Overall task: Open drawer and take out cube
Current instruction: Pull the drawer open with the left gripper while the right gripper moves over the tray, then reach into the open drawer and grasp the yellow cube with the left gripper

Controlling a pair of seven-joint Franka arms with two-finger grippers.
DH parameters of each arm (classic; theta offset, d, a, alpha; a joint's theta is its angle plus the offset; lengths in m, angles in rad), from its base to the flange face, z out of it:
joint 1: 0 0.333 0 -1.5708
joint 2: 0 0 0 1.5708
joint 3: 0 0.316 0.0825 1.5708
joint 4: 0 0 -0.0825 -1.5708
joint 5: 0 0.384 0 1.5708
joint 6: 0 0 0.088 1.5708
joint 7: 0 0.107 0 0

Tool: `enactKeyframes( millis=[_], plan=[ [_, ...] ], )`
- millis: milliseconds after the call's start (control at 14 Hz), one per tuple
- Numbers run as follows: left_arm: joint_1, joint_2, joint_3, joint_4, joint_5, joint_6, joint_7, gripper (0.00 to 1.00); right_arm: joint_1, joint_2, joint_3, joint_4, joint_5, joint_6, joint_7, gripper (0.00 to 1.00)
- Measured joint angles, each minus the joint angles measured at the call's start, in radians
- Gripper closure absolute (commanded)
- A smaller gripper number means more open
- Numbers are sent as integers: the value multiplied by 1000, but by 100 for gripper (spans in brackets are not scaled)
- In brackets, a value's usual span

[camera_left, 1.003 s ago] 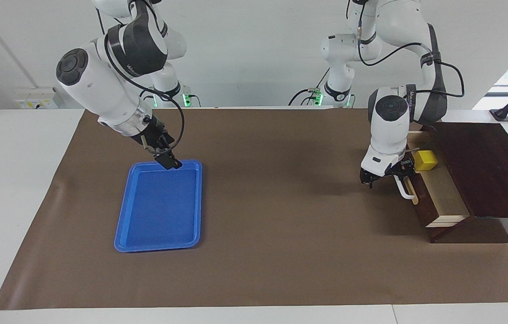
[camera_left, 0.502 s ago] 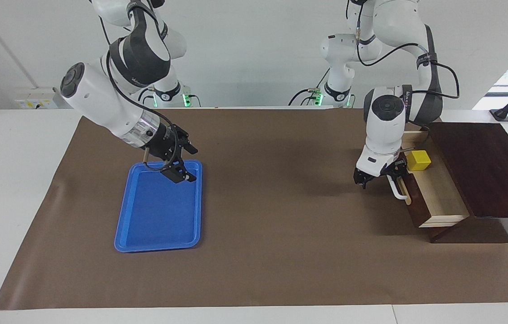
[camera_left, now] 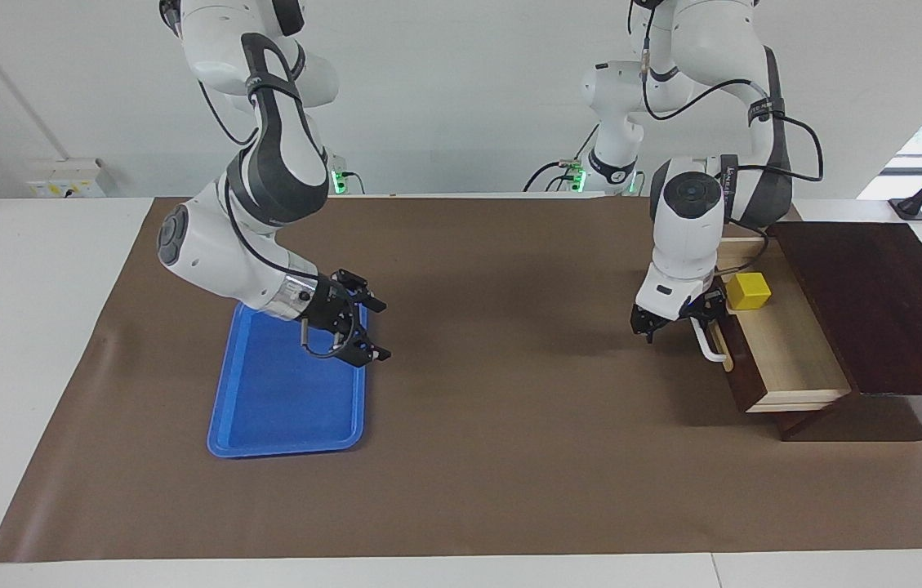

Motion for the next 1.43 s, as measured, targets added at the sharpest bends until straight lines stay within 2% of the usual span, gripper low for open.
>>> enactKeyframes(
  millis=[287,860,1003,1146,1290,1433],
  plan=[
    [-1,3,-2,28,-11,-51,-6,0,14,0,1,0,7,0,0,2],
    [-18,13,10,273,-105,-343,-48,0,14,0,0,0,7,0,0,2],
    [24,10,26,336,-161,-396,-137,0,14,0,0,0,7,0,0,2],
    [107,-5,31,359,-199,-407,-230,0,14,0,0,0,7,0,0,2],
    [173,-22,35,351,-213,-412,-339,0,14,0,0,0,7,0,0,2],
    [213,-37,37,314,-216,-407,-570,0,14,0,0,0,7,0,0,2]
  ],
)
